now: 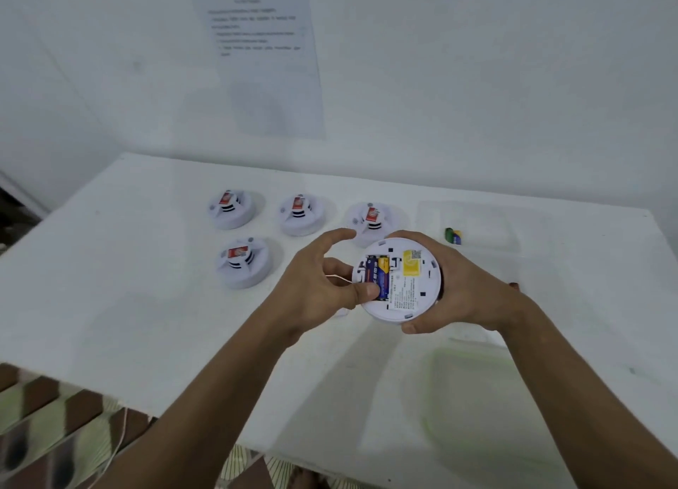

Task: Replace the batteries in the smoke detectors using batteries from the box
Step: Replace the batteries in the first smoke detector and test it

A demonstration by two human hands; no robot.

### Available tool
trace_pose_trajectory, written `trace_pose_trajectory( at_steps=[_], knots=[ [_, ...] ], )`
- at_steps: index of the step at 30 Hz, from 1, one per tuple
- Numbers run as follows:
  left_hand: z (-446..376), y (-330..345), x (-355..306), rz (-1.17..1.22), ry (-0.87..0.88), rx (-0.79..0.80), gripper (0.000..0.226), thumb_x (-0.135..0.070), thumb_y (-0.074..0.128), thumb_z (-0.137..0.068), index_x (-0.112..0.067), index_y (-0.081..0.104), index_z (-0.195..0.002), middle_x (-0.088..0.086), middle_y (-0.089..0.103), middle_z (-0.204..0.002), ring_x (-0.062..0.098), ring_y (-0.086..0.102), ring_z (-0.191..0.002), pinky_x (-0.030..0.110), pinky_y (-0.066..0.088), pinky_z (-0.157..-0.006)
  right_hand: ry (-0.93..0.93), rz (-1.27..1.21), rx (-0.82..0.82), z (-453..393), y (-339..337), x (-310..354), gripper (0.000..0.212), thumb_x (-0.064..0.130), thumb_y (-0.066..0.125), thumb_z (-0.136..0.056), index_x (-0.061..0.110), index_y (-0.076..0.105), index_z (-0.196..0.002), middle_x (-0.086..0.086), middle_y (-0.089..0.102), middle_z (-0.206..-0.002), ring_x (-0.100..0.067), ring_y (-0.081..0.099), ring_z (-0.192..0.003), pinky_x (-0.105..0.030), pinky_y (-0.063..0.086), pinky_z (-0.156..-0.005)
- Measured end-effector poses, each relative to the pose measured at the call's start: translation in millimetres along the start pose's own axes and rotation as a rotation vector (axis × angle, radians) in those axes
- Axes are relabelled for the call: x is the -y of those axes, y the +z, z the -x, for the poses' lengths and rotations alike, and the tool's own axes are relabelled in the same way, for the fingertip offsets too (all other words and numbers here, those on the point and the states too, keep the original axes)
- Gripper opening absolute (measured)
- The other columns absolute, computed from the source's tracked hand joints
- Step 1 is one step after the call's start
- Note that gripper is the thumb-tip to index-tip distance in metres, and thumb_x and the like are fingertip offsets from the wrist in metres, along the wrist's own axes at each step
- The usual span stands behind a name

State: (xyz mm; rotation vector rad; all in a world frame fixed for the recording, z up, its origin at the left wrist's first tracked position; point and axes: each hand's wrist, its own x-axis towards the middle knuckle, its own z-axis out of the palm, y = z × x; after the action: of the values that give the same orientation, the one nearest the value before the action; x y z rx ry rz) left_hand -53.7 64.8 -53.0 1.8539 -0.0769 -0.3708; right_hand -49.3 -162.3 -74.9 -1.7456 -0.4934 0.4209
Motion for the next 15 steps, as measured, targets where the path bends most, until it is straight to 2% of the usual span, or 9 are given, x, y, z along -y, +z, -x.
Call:
trace_pose_trajectory(
  at_steps=[3, 6, 8, 10, 13, 15],
  knots=[
    [-1.2, -14.5, 11.1, -0.007, -0.016, 0.014, 0.074, -0.024, 0.081, -0.077, -0.036, 0.041, -0.138, -0.002, 0.075, -0.094, 0.015, 0.073, -0.081, 0.03, 0.06, -0.071, 0.022, -0.002, 0.006, -12.5, 12.2, -0.8, 0.096, -0.003, 0.089, -0.056, 0.022, 0.046, -0.138, 0.003, 0.062, -0.127, -0.018, 0.059, -0.12, -0.036, 0.058, -0.089],
    [-7.2, -30.0, 23.8, -0.042, -0.038, 0.017, 0.07, -0.039, 0.075, -0.08, -0.032, 0.04, -0.14, -0.002, 0.071, -0.111, 0.014, 0.071, -0.087, 0.028, 0.06, -0.073, 0.046, -0.002, -0.006, -17.6, 18.3, -4.9, 0.096, -0.008, 0.088, -0.058, 0.022, 0.046, -0.139, 0.004, 0.062, -0.126, -0.015, 0.059, -0.119, -0.031, 0.058, -0.084],
    [-13.7, -42.9, 38.5, -0.234, -0.027, -0.044, 0.07, -0.049, 0.074, -0.077, -0.03, 0.044, -0.138, -0.006, 0.065, -0.116, 0.011, 0.067, -0.092, 0.03, 0.058, -0.077, 0.061, 0.014, -0.048, -16.1, 17.6, -8.7, 0.096, -0.01, 0.088, -0.059, 0.024, 0.046, -0.138, 0.009, 0.062, -0.125, -0.011, 0.059, -0.118, -0.026, 0.057, -0.081],
    [-19.5, -52.1, 56.9, -0.484, -0.012, -0.063, 0.073, -0.052, 0.077, -0.074, -0.031, 0.046, -0.137, -0.009, 0.059, -0.121, 0.007, 0.06, -0.098, 0.023, 0.051, -0.078, 0.072, 0.006, -0.096, -11.1, 14.4, -12.0, 0.097, -0.008, 0.089, -0.057, 0.026, 0.047, -0.137, 0.013, 0.063, -0.124, -0.008, 0.059, -0.117, -0.024, 0.056, -0.08],
    [-26.5, -53.2, 82.7, -0.722, -0.032, 0.054, 0.088, -0.056, 0.079, -0.067, -0.028, 0.042, -0.141, -0.005, 0.048, -0.134, 0.014, 0.047, -0.116, 0.027, 0.042, -0.091, 0.073, 0.01, -0.122, -4.4, 10.1, -11.8, 0.098, 0.0, 0.09, -0.053, 0.028, 0.048, -0.137, 0.014, 0.063, -0.125, -0.007, 0.059, -0.118, -0.024, 0.056, -0.081],
    [-31.9, -51.0, 93.3, -0.873, -0.021, 0.084, 0.095, -0.064, 0.077, -0.064, -0.026, 0.04, -0.143, -0.004, 0.045, -0.135, 0.018, 0.041, -0.121, 0.032, 0.037, -0.096, 0.073, 0.018, -0.119, -2.3, 9.5, -10.3, 0.097, 0.003, 0.089, -0.052, 0.03, 0.048, -0.135, 0.016, 0.063, -0.124, -0.005, 0.059, -0.117, -0.023, 0.056, -0.081]
  ],
)
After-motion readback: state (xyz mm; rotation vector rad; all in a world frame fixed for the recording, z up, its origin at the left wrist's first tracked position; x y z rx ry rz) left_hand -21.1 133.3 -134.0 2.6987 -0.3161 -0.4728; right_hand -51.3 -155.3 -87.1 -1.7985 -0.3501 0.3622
